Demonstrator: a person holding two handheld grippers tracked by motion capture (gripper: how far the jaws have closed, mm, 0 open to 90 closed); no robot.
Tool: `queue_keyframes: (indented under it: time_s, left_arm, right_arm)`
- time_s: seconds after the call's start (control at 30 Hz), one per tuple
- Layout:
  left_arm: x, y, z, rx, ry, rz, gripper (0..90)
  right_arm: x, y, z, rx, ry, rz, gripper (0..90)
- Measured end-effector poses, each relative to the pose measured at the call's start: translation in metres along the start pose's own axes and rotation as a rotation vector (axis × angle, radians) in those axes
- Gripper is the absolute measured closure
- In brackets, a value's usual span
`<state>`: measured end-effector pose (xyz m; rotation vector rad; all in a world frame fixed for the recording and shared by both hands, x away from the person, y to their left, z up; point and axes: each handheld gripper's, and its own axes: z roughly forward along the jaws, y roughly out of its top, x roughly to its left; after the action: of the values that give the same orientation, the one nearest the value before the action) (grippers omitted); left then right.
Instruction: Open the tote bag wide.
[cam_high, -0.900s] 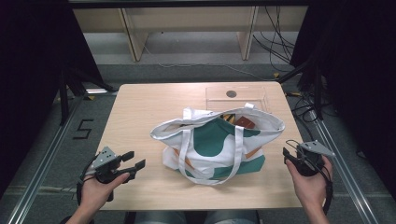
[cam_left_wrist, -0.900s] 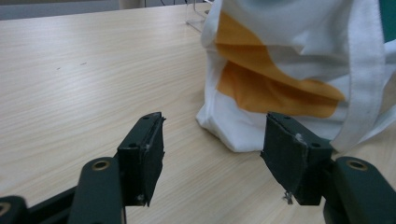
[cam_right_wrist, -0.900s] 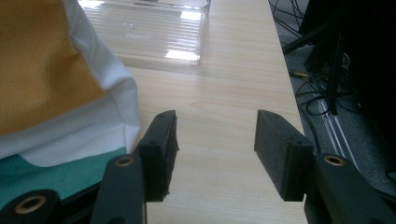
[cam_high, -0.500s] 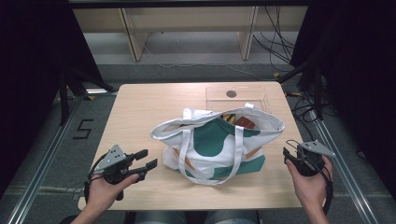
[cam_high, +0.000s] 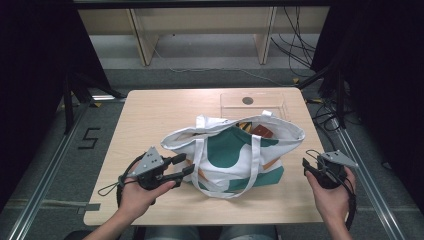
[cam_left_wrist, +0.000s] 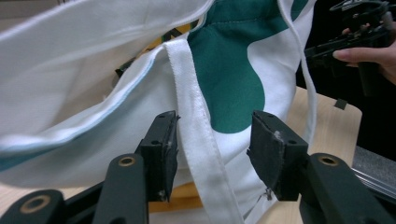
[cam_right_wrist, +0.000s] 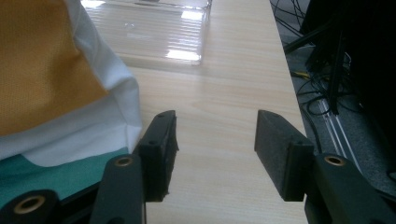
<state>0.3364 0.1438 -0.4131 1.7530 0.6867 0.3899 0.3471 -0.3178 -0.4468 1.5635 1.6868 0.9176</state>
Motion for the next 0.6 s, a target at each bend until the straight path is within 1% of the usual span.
queue_keyframes:
  time_s: [0.03,0.07,0.1,0.13,0.17,0.2,0.3,0.37,0.43,0.47,0.5,0.53,0.6]
  left_arm:
    - [-0.001,0.0,0.004,0.001,0.0,-0.003,51.8]
    - [-0.002,0.001,0.007,0.002,-0.006,0.004,51.9]
    - [-0.003,0.001,0.009,0.006,-0.002,0.008,51.9]
    - [-0.003,0.001,0.012,0.01,0.007,0.011,52.1]
    - [-0.003,0.001,0.014,0.007,0.009,0.016,52.2]
    - [-0.003,0.002,0.015,0.008,0.022,0.017,52.4]
    - [-0.001,0.005,0.016,-0.003,0.043,0.02,53.1]
    - [0.0,0.007,0.018,-0.004,0.06,0.008,53.3]
    - [0.0,0.007,0.021,-0.004,0.068,0.005,53.4]
    - [0.0,0.007,0.022,0.001,0.068,0.01,53.5]
    - [0.0,0.007,0.024,-0.001,0.067,0.007,53.8]
    - [0.0,0.007,0.026,-0.005,0.066,0.009,54.0]
    - [-0.001,0.008,0.029,-0.009,0.064,0.02,54.5]
  right_arm:
    - [0.0,0.0,0.0,0.002,0.002,0.0,49.2]
    - [0.0,0.0,0.0,0.005,0.003,0.001,49.2]
    - [0.0,0.0,0.0,0.008,0.002,0.008,49.1]
    - [-0.004,0.0,0.002,0.001,0.018,-0.044,49.1]
    - [-0.004,0.001,0.0,0.02,0.021,-0.046,49.1]
    - [-0.005,0.001,0.0,0.021,0.021,-0.046,49.1]
    - [-0.004,0.001,0.0,0.02,0.019,-0.046,49.1]
    - [-0.004,0.001,0.001,0.024,0.022,-0.049,49.1]
    - [-0.004,0.001,0.001,0.022,0.023,-0.049,49.1]
    - [-0.003,0.001,0.001,0.021,0.022,-0.05,49.1]
    - [-0.004,0.001,0.0,0.025,0.023,-0.061,49.1]
    - [-0.003,0.001,0.001,0.021,0.022,-0.054,49.1]
    - [-0.003,0.001,0.001,0.018,0.02,-0.065,49.1]
